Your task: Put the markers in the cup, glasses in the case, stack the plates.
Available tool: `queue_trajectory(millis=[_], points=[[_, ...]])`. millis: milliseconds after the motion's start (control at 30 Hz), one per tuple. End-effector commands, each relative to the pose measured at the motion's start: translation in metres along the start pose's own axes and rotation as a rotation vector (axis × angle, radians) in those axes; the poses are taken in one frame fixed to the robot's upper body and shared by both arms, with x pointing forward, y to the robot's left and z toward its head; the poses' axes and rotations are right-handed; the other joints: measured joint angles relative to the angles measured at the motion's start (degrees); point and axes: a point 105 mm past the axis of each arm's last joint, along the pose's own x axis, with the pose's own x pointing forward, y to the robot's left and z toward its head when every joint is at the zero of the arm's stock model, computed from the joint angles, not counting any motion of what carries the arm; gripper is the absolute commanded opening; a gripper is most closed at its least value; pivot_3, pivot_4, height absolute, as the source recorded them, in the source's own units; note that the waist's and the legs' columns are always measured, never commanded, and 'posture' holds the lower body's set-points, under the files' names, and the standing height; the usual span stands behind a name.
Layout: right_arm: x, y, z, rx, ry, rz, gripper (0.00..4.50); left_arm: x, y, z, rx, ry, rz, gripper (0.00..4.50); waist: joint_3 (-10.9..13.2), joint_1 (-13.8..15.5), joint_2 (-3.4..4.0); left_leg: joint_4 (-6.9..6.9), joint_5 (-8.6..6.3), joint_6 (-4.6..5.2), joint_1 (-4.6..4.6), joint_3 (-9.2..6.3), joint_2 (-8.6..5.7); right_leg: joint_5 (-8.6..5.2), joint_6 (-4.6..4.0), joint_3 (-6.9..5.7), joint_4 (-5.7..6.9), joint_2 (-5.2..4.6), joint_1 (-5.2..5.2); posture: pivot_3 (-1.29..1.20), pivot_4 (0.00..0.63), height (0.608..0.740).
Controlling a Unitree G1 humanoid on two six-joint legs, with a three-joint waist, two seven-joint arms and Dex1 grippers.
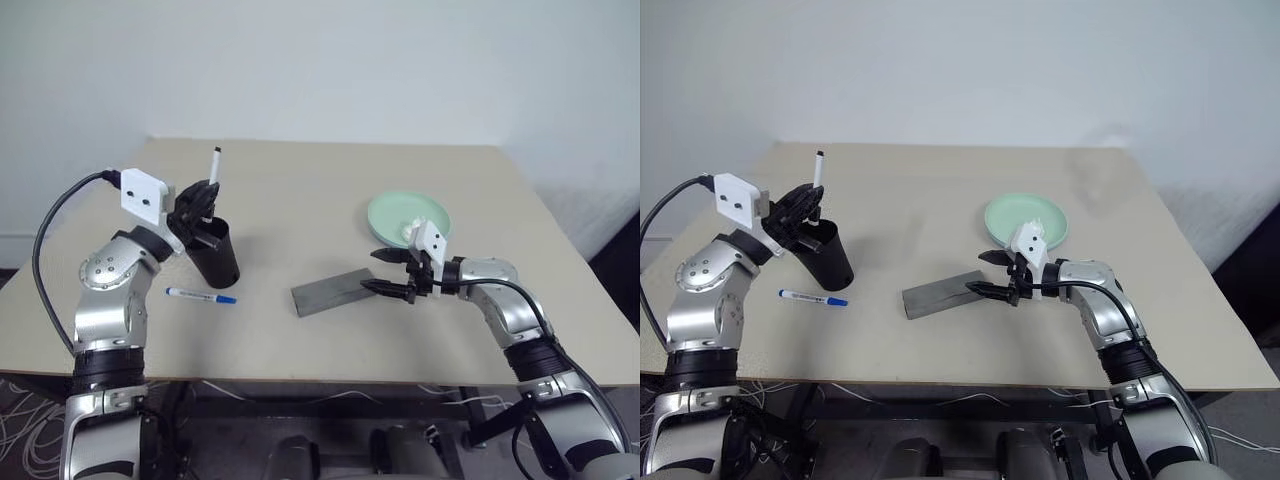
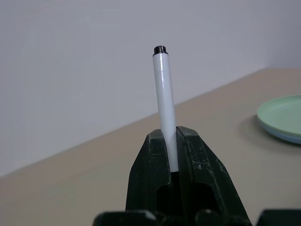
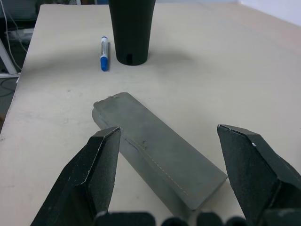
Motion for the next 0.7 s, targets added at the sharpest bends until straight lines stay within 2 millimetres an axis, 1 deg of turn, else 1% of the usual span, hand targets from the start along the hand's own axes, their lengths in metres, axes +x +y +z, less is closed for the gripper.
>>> queue_trajectory(millis=[33, 333, 467, 500, 700], points=[[-0.001, -0.002, 0.014, -0.053, -0.025, 0.004, 3.56, -0.003, 0.011, 0.009, 0.030, -0.048, 0.054, 0.01, 0.00, 0.01, 0.00, 0.00, 0.00, 0.00, 0.00, 0.00, 0.00, 0.00, 0.00, 0.00, 0.00, 0.00, 0.00, 0.00, 0.000, 0.740], [0.001, -0.002, 0.016, -0.056, -0.029, 0.007, 3.56, -0.004, 0.013, -0.003, 0.011, -0.032, 0.073, 0.01, 0.00, -0.03, 0.00, 0.00, -0.01, -0.01, 0.00, 0.01, 0.01, 0.00, 0.00, -0.01, 0.00, 0.00, 0.00, 0.00, 0.000, 0.740], [0.001, -0.002, 0.016, -0.056, -0.029, 0.007, 3.56, -0.004, 0.013, -0.005, -0.002, -0.032, 0.074, 1.09, 0.00, -0.04, -0.01, 0.01, -0.01, -0.01, 0.00, 0.01, 0.01, 0.00, 0.00, -0.01, -0.01, 0.00, 0.00, 0.00, 0.000, 0.740], [0.001, -0.002, 0.016, -0.057, -0.029, 0.007, 3.56, -0.004, 0.013, -0.005, -0.006, -0.033, 0.073, 1.50, 0.00, -0.03, -0.01, 0.01, -0.01, -0.01, 0.00, 0.02, 0.01, 0.00, 0.00, 0.00, -0.01, 0.00, 0.00, 0.00, 0.000, 0.740], [0.001, -0.002, 0.016, -0.057, -0.031, 0.005, 3.56, -0.003, 0.012, -0.006, 0.007, -0.026, 0.060, 3.48, 0.00, -0.03, -0.01, 0.01, -0.01, -0.01, 0.00, 0.01, 0.01, 0.00, 0.00, -0.01, -0.01, 0.00, 0.00, 0.00, 0.000, 0.740]])
